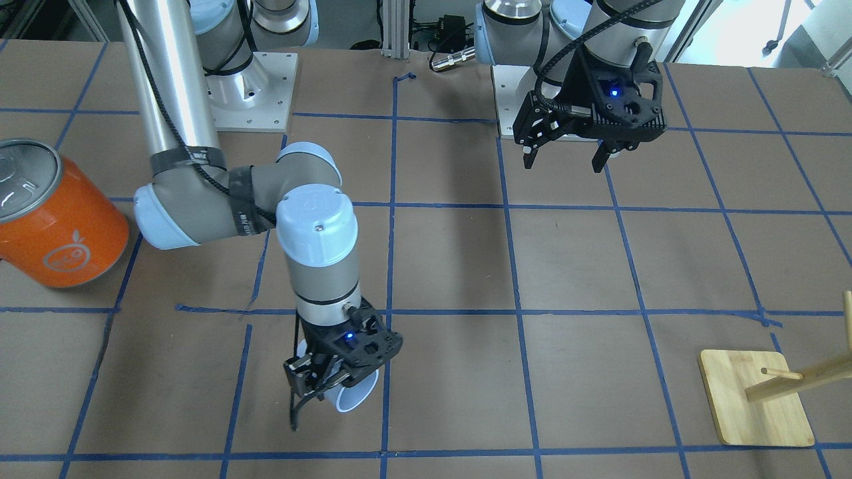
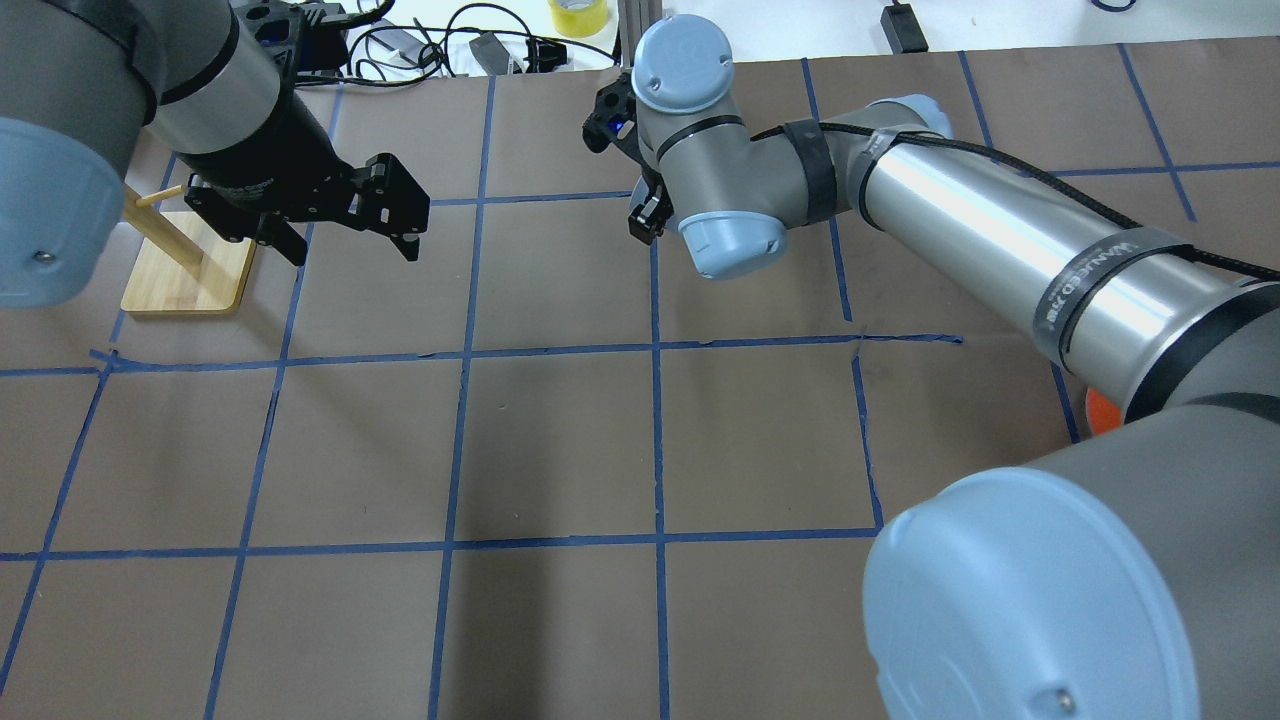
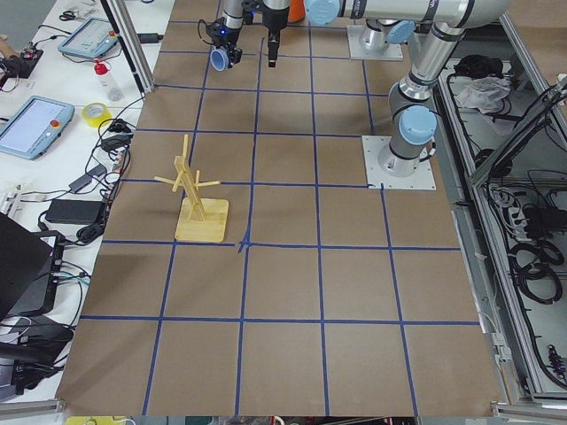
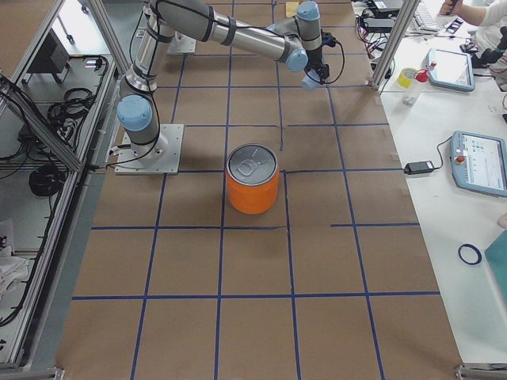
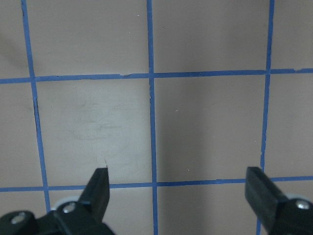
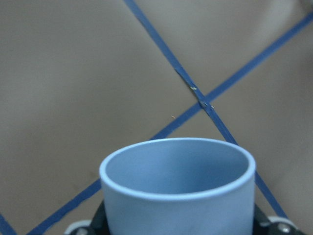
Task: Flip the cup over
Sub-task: 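Lift the cup and carry it with the right gripper toward the left gripper, then lay the cup on its side on the table and open the right gripper, then reach the left gripper to the cup's closed end while the right arm withdraws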
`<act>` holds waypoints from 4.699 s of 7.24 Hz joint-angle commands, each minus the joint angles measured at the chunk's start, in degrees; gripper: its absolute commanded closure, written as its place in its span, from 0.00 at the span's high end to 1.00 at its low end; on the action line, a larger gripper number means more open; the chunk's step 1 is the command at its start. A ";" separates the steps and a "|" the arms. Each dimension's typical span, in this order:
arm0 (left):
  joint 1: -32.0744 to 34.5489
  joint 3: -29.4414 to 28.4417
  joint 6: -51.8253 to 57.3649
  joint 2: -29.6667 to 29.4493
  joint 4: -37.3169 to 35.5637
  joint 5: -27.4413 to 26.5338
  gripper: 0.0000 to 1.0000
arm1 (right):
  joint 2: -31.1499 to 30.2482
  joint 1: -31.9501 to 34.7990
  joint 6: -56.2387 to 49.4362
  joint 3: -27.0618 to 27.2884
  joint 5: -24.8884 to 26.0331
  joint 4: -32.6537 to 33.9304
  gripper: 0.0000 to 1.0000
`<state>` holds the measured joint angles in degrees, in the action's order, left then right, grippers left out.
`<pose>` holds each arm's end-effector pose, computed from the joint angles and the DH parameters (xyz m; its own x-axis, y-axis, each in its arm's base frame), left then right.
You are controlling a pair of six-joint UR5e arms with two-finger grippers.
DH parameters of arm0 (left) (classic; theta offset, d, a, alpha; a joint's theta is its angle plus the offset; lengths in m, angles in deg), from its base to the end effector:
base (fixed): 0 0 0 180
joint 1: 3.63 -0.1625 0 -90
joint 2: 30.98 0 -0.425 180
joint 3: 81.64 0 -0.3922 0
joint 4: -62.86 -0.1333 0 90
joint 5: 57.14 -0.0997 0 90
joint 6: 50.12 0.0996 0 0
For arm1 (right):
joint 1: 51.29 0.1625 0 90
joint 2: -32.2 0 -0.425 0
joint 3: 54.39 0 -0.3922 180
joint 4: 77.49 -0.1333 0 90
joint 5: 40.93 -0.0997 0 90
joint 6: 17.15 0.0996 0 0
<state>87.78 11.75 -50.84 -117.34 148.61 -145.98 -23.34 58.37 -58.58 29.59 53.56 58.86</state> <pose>-0.1469 -0.4689 0.4969 -0.9997 0.0137 0.0212 0.0120 0.9969 -0.0782 0.3573 -0.6271 0.2623 -0.4981 -0.8274 0.2593 -0.8666 0.4649 -0.1813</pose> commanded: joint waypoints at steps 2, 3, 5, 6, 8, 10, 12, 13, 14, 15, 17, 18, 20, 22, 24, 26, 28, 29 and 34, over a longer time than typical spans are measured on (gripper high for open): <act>0.08 -0.14 0.36 0.23 -0.15 0.33 1.00 | 4.47 8.70 -17.95 0.04 0.26 5.13 0.23; -0.01 -0.05 0.28 0.14 -0.24 0.16 1.00 | 5.61 10.29 -21.38 0.04 1.91 5.16 0.23; -0.01 0.04 0.28 0.23 -0.15 0.16 1.00 | 6.85 10.48 -22.73 0.39 1.84 5.42 0.24; -0.01 0.04 0.28 0.23 -0.15 0.24 1.00 | 6.77 10.48 -22.82 0.48 1.93 5.51 0.29; -0.09 -0.05 0.54 0.14 -0.24 0.33 1.00 | 6.77 10.57 -22.65 0.57 1.41 5.33 0.41; -0.10 0.04 0.54 0.22 0.02 0.24 1.00 | 6.86 10.75 -22.47 0.57 0.88 5.33 0.60; -0.18 -0.05 2.37 -0.04 -0.24 0.42 1.00 | 7.03 10.75 -21.95 0.57 0.88 4.90 0.92; -0.27 0.04 3.86 -0.30 -0.15 0.50 1.00 | 6.60 10.84 -21.77 0.57 1.05 4.81 0.99; -0.88 0.04 3.97 -0.48 -0.06 2.77 1.00 | 6.33 11.01 -21.51 0.57 1.14 4.72 0.99; -2.10 0.04 3.88 -0.48 0.02 5.49 1.00 | 5.54 11.10 -20.90 0.48 1.14 4.63 0.99; -4.39 0.04 4.84 -1.26 0.11 8.14 1.00 | 1.43 11.10 -10.23 0.39 1.23 -1.93 0.99; -7.45 0.04 7.89 -1.96 0.37 11.02 1.00 | -1.38 9.79 -9.73 0.04 1.66 -5.18 0.99; -14.92 0.91 14.41 -5.90 0.20 19.42 1.00 | -5.35 2.89 -1.96 0.21 2.02 -11.95 1.00; -15.65 2.58 16.18 -14.23 -5.31 26.16 1.00 | -11.13 -5.47 7.08 0.56 1.84 -18.54 1.00; -15.65 3.29 19.06 -23.46 -11.27 37.39 1.00 | -17.20 -12.86 23.16 0.65 1.05 -23.47 1.00; -15.56 4.94 22.92 -30.15 -14.29 48.23 1.00 | -22.30 -17.00 26.47 0.48 -2.28 -32.24 1.00; -15.56 10.21 32.14 -33.77 -15.62 55.50 1.00 | -26.44 -19.48 39.57 0.65 -3.16 -40.43 1.00; -15.56 11.02 32.35 -35.35 -15.53 57.61 1.00 | -26.45 -19.83 40.36 0.74 -3.60 -40.46 1.00; -13.02 10.50 32.36 -38.89 -15.62 70.27 0.10 | -29.08 -20.01 40.99 1.87 -3.87 -43.86 1.00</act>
<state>74.42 22.42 -18.36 -155.90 133.00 -78.53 -50.94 38.37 -17.61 30.65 49.54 17.17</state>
